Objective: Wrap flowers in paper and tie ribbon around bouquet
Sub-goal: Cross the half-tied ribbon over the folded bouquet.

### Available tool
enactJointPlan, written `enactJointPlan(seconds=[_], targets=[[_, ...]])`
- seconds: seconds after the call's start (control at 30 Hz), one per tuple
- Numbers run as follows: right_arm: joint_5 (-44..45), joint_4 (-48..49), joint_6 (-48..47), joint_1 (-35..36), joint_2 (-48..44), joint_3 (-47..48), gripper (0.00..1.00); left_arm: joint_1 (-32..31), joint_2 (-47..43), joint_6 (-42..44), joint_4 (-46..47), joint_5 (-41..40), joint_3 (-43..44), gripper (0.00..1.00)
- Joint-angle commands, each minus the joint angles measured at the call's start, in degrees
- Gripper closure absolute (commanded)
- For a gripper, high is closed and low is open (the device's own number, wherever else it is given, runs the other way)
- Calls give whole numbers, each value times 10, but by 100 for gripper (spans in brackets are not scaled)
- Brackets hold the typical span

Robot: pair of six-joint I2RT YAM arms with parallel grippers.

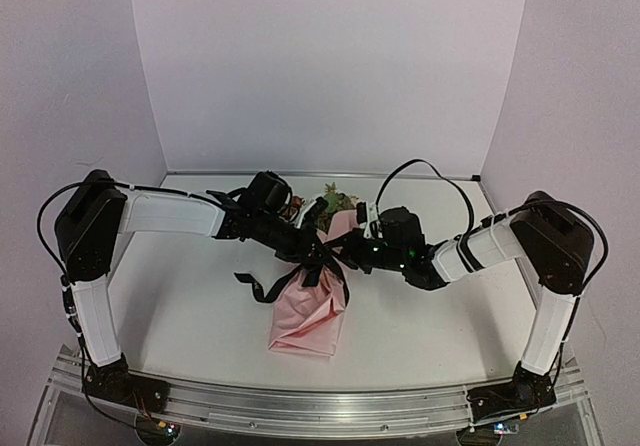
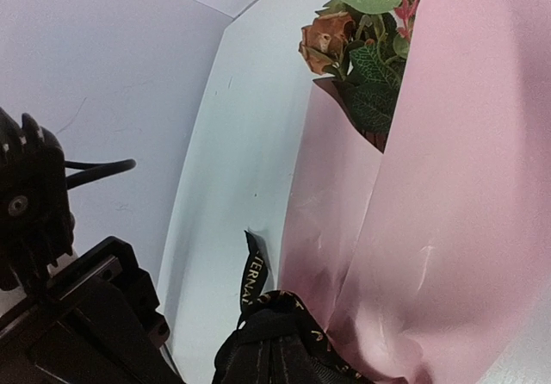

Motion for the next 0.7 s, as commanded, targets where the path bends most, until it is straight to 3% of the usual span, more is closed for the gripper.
enactJointPlan(seconds=[0.0, 0.1, 0.33, 0.67], targets=[[-17, 56, 15, -6, 2, -1, 99, -2, -11, 5, 4, -9, 32, 100], [-25, 57, 26, -14, 14, 4, 99, -2, -8, 5, 8, -6, 28, 99], [-41, 56, 32, -16, 39, 23, 99, -2, -22, 6, 13, -27, 22, 83], [-43, 56, 35, -19, 49, 31, 99, 5, -61, 17, 9, -55, 9, 69]])
